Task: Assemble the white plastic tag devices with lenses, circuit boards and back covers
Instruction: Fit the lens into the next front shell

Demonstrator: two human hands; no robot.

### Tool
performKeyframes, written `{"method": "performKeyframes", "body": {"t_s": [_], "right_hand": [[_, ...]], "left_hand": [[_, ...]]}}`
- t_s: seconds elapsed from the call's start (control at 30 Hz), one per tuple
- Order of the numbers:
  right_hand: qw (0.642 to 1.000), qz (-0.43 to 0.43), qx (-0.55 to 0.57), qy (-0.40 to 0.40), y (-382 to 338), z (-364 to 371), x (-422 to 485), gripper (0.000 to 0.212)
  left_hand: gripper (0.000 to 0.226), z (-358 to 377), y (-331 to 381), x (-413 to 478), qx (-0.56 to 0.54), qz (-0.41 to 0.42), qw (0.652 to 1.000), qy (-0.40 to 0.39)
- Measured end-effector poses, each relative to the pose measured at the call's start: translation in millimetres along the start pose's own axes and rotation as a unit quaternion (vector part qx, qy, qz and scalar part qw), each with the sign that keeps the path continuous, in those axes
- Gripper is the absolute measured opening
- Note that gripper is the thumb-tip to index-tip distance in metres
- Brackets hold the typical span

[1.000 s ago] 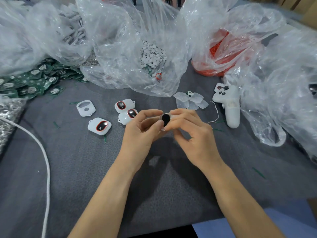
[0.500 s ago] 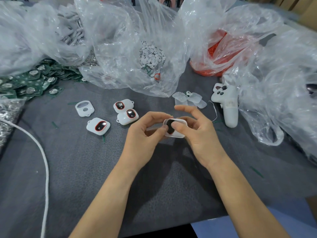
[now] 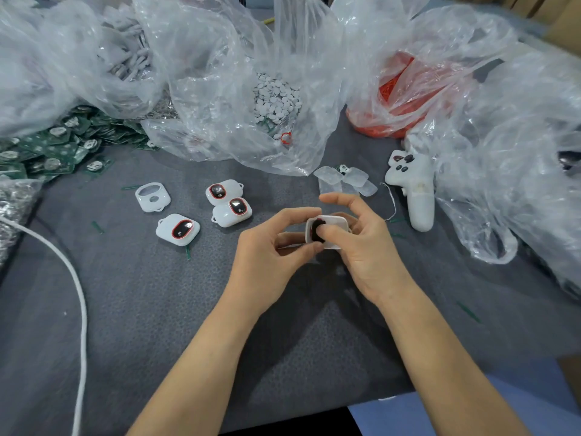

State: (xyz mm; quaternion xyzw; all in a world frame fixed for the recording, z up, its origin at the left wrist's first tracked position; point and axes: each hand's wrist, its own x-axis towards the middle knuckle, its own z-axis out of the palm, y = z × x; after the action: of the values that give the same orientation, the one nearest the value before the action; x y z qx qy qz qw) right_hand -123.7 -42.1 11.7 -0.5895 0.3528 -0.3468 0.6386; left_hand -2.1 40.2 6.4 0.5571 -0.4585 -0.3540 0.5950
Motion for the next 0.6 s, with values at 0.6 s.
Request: {"method": "performKeyframes", "body": {"t_s": [0.6], "right_hand": [[0.995,-0.042,-0.094,0.006,4.3,3.5,0.0,0.029]], "left_hand": [[0.037,-0.7,-5.6,0.2,0.066,0.005,0.997,0.038]]}}
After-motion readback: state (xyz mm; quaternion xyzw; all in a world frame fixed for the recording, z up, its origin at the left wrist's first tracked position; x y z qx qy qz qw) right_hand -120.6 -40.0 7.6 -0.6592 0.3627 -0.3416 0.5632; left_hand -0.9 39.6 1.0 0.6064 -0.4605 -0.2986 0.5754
